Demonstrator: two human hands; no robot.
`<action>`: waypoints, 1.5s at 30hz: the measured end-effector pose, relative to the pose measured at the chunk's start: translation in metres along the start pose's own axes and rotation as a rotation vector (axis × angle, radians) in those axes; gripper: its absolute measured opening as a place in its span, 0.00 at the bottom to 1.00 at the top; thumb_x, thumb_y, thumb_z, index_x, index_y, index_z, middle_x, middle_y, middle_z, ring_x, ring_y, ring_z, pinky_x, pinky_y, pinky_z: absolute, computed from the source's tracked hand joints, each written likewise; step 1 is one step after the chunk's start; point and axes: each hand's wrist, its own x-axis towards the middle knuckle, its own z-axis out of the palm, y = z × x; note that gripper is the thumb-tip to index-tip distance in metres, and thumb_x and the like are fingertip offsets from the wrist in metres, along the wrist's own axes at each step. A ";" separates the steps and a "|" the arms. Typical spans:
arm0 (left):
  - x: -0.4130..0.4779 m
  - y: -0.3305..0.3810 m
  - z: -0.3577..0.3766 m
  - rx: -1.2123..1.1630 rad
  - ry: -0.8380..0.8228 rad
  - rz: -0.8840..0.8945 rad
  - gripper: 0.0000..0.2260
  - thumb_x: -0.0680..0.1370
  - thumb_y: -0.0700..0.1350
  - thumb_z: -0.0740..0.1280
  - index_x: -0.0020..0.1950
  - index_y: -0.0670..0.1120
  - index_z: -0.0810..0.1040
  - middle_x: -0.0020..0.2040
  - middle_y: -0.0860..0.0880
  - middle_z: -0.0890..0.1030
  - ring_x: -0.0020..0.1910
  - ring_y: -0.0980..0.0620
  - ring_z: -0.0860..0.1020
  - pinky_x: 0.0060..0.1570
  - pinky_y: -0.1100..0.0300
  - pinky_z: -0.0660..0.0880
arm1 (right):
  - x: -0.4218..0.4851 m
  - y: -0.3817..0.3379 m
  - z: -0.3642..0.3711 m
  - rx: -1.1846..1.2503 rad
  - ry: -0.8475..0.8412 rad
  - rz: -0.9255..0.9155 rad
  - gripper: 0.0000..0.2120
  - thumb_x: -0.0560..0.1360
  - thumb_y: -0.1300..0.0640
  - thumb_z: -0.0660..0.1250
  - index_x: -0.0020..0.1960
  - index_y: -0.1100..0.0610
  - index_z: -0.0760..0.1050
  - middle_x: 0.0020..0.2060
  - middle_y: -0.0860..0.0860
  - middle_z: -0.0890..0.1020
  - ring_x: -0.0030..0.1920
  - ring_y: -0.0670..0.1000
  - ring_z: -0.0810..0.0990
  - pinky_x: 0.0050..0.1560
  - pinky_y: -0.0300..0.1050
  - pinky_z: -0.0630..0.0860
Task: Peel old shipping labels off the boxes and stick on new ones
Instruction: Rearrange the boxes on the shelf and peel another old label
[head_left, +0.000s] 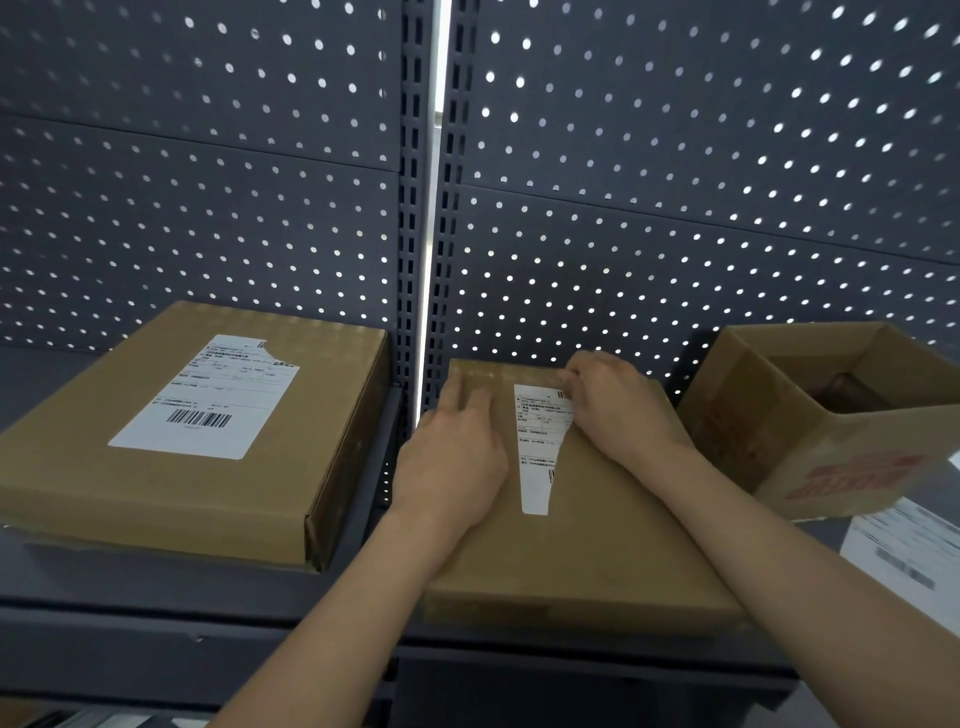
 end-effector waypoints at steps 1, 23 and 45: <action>0.000 0.000 0.000 -0.003 0.002 0.000 0.20 0.82 0.46 0.53 0.74 0.52 0.63 0.79 0.51 0.53 0.65 0.43 0.71 0.57 0.47 0.74 | 0.000 0.002 0.000 0.052 0.015 0.030 0.14 0.83 0.52 0.55 0.53 0.59 0.75 0.50 0.52 0.78 0.49 0.53 0.76 0.42 0.45 0.63; 0.000 0.000 0.000 -0.009 -0.011 -0.009 0.19 0.82 0.45 0.53 0.74 0.52 0.63 0.79 0.50 0.53 0.65 0.43 0.72 0.57 0.47 0.74 | -0.003 0.004 -0.002 0.153 0.021 0.036 0.13 0.82 0.50 0.59 0.55 0.57 0.77 0.51 0.51 0.79 0.50 0.49 0.74 0.40 0.41 0.61; 0.002 -0.001 0.002 -0.003 0.016 0.006 0.19 0.82 0.46 0.54 0.74 0.52 0.64 0.79 0.51 0.55 0.65 0.43 0.72 0.57 0.47 0.74 | -0.002 0.005 0.003 -0.065 -0.013 -0.042 0.13 0.84 0.52 0.52 0.53 0.56 0.74 0.49 0.50 0.77 0.45 0.53 0.77 0.37 0.46 0.63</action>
